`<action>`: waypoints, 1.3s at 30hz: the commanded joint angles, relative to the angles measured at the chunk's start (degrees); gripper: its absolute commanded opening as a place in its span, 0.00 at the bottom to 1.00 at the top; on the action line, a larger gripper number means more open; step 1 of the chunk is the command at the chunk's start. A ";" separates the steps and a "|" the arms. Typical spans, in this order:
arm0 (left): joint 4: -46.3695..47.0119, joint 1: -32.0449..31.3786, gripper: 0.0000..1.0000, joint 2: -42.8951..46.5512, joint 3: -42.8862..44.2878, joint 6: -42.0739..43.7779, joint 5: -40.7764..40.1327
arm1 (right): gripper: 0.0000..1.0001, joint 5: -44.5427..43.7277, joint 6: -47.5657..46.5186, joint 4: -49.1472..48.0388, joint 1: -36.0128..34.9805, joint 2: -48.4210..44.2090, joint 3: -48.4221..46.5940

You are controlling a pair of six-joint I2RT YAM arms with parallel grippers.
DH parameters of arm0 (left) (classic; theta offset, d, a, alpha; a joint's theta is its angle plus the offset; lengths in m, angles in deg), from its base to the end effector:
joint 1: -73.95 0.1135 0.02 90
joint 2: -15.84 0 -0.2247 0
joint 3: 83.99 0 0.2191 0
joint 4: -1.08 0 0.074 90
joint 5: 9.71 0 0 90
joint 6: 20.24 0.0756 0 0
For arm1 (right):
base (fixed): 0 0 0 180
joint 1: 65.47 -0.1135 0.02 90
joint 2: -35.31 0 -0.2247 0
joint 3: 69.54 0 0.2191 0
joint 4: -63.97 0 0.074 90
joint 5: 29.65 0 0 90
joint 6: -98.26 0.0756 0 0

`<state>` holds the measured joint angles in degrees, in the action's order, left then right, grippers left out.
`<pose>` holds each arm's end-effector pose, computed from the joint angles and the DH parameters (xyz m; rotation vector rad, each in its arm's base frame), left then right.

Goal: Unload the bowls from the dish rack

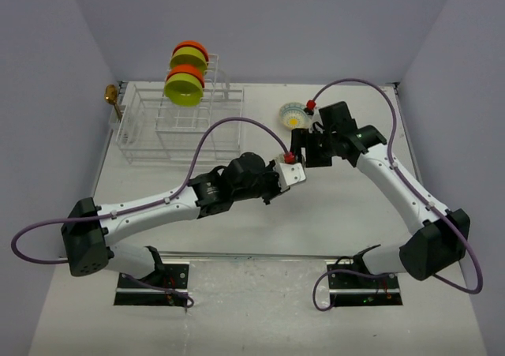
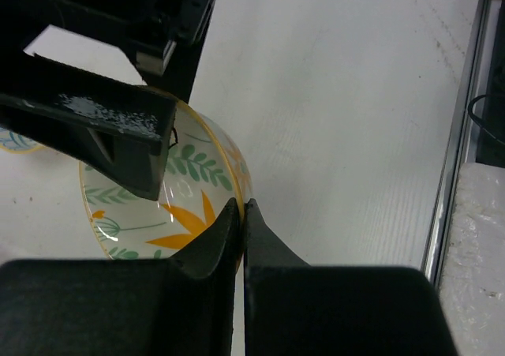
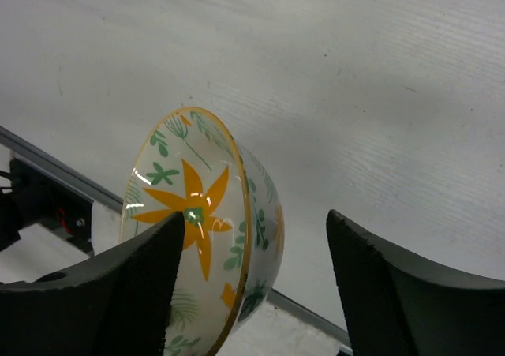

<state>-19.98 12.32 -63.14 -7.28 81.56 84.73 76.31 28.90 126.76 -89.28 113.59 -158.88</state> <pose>0.1531 -0.2959 0.2662 1.2569 1.5986 -0.6348 0.2480 0.1322 0.2604 -0.1942 2.5418 0.6646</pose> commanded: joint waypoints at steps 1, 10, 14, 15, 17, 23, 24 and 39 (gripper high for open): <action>6.14 -0.34 0.00 -0.39 1.67 3.59 -1.37 | 0.67 -1.38 -1.83 1.19 -1.50 0.73 0.32; 5.96 -0.34 0.00 -1.88 1.32 2.71 -3.65 | 0.00 1.44 -0.08 -4.79 -1.41 -0.85 3.49; 2.63 -0.34 0.26 -3.11 2.73 0.43 -6.19 | 0.00 -0.41 1.15 -8.30 -1.24 -0.76 4.36; 1.49 -0.34 0.45 -3.02 3.34 -0.10 -7.60 | 0.00 -0.84 1.41 -9.18 -0.54 -0.59 4.54; 0.69 -0.34 1.00 -1.19 3.61 -1.50 -8.92 | 0.00 -0.94 2.99 -12.07 0.95 0.72 4.89; -3.43 -0.34 1.00 11.81 4.04 -10.71 -23.14 | 0.00 -2.24 10.37 -22.35 11.15 6.78 2.97; -6.23 -0.34 1.00 13.22 4.92 -11.87 -28.39 | 0.00 -2.86 11.25 -23.42 12.90 9.84 2.00; -27.01 -0.34 1.00 49.68 -6.66 -28.85 -40.83 | 0.01 -8.59 13.64 -26.07 16.08 40.71 -33.56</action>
<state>-44.00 11.80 -17.88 -10.14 55.61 47.25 68.01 41.93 103.85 -73.63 153.98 -184.13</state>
